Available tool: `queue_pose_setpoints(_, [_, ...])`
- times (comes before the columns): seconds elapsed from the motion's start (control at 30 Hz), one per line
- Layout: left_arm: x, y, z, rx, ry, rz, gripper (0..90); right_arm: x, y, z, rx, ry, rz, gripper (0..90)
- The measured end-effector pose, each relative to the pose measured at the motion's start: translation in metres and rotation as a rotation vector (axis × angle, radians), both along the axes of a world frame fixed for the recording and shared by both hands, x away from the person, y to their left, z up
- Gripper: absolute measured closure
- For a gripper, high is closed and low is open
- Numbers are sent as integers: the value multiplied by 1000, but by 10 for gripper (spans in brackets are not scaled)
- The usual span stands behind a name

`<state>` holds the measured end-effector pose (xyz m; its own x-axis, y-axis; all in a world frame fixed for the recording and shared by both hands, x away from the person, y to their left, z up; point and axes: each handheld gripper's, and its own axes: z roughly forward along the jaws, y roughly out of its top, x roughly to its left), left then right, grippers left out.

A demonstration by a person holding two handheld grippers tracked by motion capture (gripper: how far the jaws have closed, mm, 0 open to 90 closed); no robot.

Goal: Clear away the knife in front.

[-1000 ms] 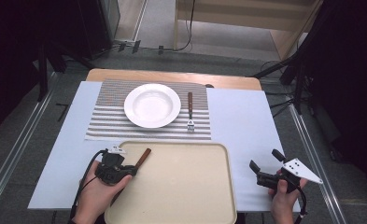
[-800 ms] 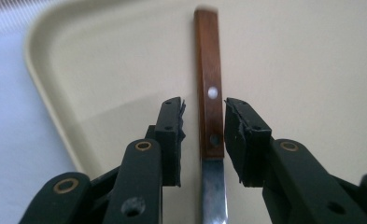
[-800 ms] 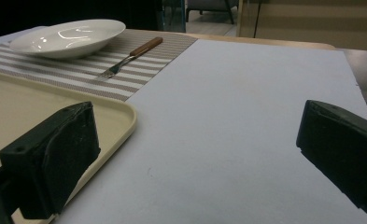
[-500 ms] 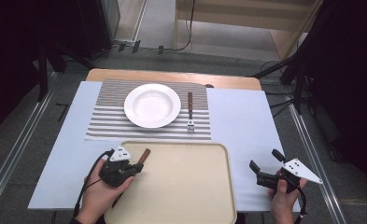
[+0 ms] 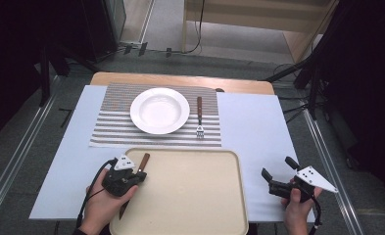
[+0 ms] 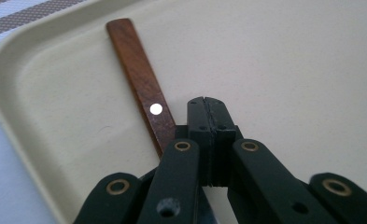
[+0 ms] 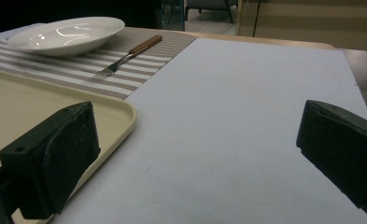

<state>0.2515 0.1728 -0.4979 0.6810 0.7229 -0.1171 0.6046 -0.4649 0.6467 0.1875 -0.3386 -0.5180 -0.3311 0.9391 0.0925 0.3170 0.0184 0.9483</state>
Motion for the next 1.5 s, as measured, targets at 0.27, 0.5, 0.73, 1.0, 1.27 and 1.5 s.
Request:
queue_pose_setpoints(0.27, [1,16,-1,-21,-4,36,894,0,0,0,-3,0,-4,0])
queue_pose_setpoints(0.5, [0,28,-1,-24,-8,58,894,0,0,0,-5,-1,-4,0])
queue_pose_setpoints(0.73, [1,33,-2,-30,-22,65,893,0,0,0,-5,0,-6,0])
queue_pose_setpoints(1.0, [-2,46,-2,-159,-95,51,781,0,0,0,-8,-5,-5,0])
queue_pose_setpoints(1.27, [-4,63,9,-264,-178,89,425,0,1,0,-13,-1,-8,0])
queue_pose_setpoints(1.5, [-3,84,14,-374,-219,100,83,0,1,0,-12,-2,-10,0])
